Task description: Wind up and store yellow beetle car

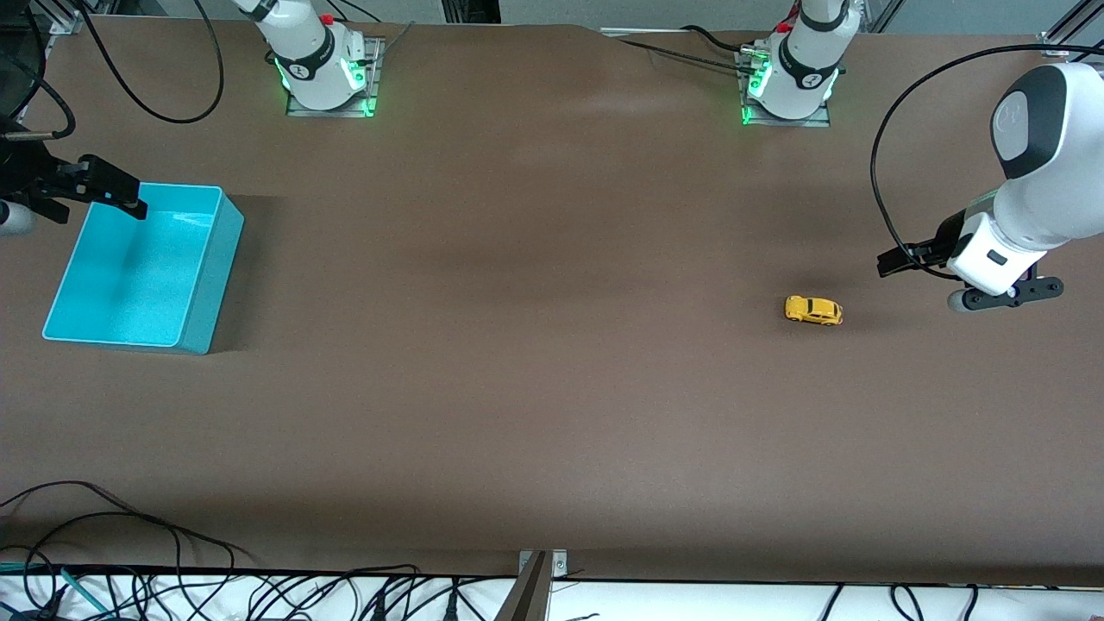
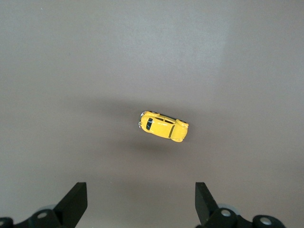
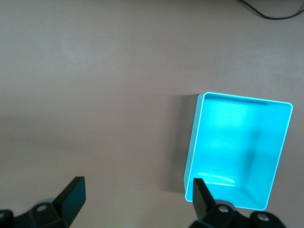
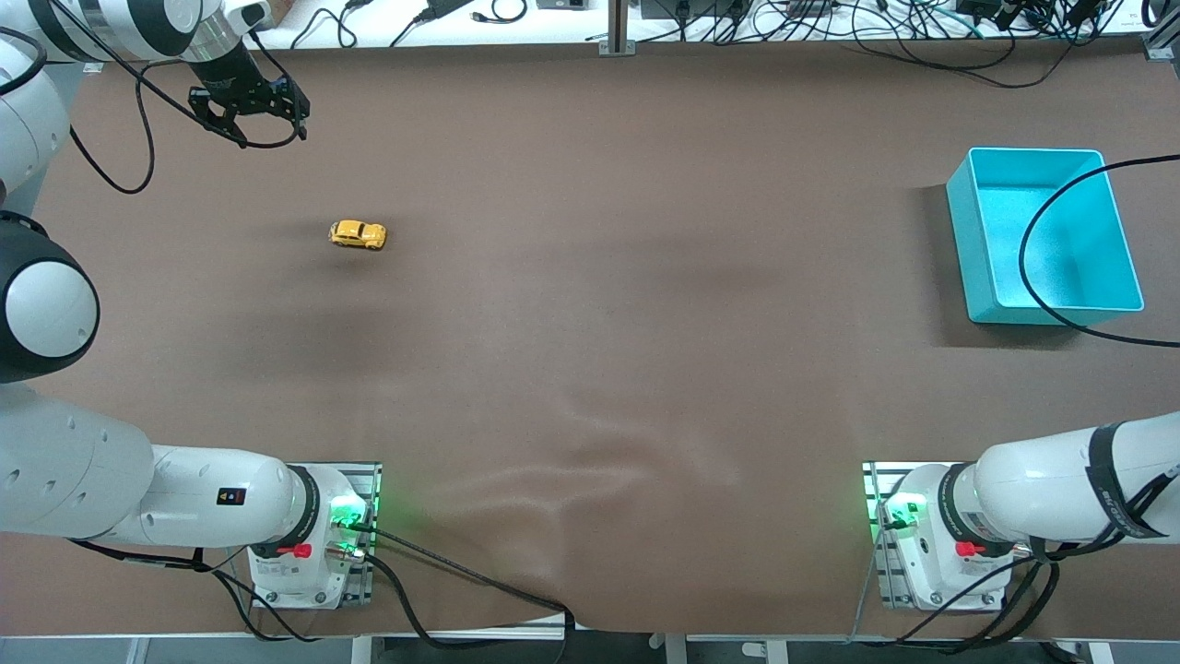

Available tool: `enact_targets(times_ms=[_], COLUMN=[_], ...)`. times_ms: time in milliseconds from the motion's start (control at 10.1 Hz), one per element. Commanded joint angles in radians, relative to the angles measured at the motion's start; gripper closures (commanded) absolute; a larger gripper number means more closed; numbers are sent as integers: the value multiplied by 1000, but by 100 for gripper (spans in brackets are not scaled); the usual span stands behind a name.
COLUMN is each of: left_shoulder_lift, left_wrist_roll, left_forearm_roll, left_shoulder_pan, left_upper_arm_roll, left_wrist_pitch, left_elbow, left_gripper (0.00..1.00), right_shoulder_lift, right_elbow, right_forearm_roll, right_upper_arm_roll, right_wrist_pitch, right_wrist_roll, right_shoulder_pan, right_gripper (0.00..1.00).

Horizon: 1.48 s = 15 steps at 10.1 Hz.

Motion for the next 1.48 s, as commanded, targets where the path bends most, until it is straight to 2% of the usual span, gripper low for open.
enact_targets(times_ms=[0,297,594,1088,1385], left_shoulder_lift=[-1,-1,-1,19,78], left_wrist_roll=[-8,-11,-127,-515,-845], left_forearm_roll=[-28,-39,-56,-56,-57], left_shoulder_pan=[-2,0,-2,18,15], left_upper_arm_roll=[4,4,4,4,1], left_wrist_pitch=[-13,-14,-16,-7,71], left_elbow=[0,0,-10,-44,-62], left_gripper=[0,0,0,0,0], right_shoulder_lift=[3,3,3,3,3], right_elbow=[21,21,21,21,21], right_forearm_roll=[5,5,5,6,6], right_upper_arm_roll=[0,0,0,0,0], right_wrist_pitch=[-10,-10,-12,-12,-12], right_wrist_roll=[-9,-9,-9,-9,-9], right_shoulder_pan=[1,1,0,1,1], right_gripper=[0,0,0,0,0])
